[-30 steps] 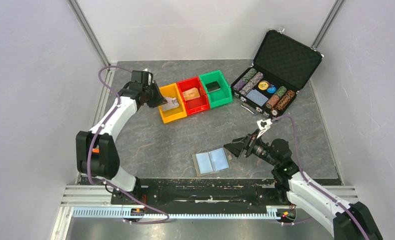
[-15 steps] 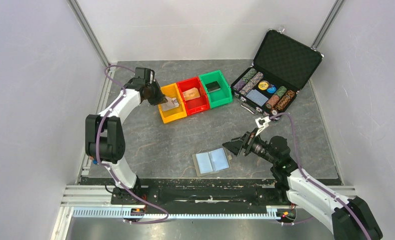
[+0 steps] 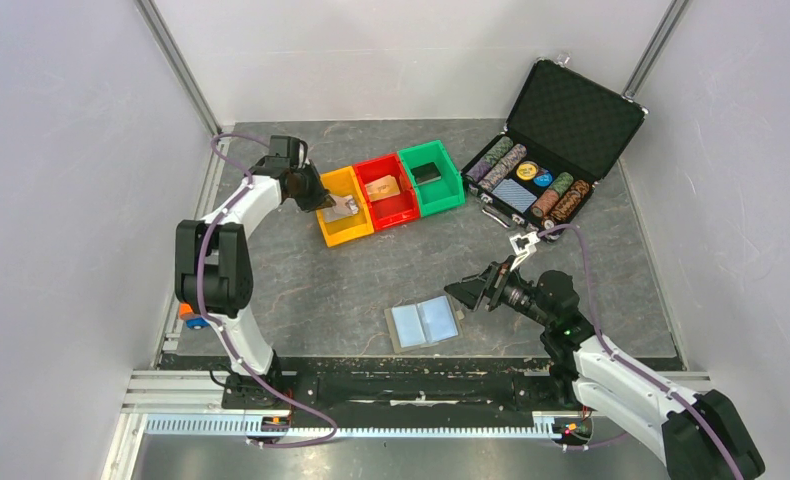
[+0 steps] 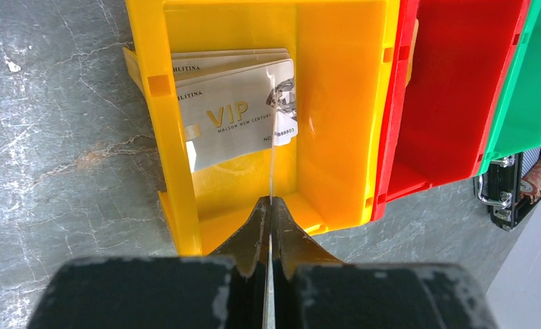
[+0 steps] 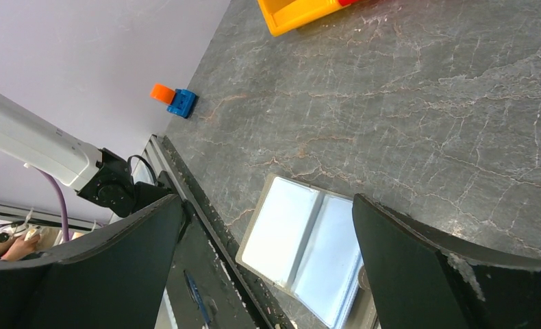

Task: Take the credit cards out of the card holder
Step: Place the credit card in the storage box.

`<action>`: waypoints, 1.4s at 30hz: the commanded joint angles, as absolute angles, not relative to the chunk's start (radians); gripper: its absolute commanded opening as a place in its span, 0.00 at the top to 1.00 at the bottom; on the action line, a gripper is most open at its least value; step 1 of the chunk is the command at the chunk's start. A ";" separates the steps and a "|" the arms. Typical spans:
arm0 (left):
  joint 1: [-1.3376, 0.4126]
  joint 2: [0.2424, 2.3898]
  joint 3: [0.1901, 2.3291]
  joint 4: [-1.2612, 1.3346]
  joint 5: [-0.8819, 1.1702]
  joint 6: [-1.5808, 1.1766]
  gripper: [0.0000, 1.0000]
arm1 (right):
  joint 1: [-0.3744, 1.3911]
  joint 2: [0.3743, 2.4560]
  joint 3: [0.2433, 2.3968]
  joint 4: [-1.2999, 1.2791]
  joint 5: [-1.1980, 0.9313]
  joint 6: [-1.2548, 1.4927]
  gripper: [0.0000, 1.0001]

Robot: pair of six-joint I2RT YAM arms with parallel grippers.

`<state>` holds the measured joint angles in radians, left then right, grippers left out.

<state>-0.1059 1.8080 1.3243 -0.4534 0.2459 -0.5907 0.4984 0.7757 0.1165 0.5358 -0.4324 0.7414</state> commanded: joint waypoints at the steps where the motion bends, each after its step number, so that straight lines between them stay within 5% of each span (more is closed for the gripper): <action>1: -0.097 1.825 1.368 -0.413 0.277 -0.590 0.98 | 0.499 0.780 0.159 0.569 -0.439 0.749 0.02; 35: -0.094 1.807 1.314 -0.295 0.236 -0.696 0.98 | 0.498 0.769 0.163 0.541 -0.427 0.737 0.02; 42: -0.094 1.822 1.310 -0.301 0.228 -0.684 0.88 | 0.498 0.774 0.166 0.541 -0.428 0.741 0.02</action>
<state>-0.0994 1.8374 1.3151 -0.3336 0.2447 -0.6659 0.4984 0.7799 0.1253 0.5179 -0.4313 0.7494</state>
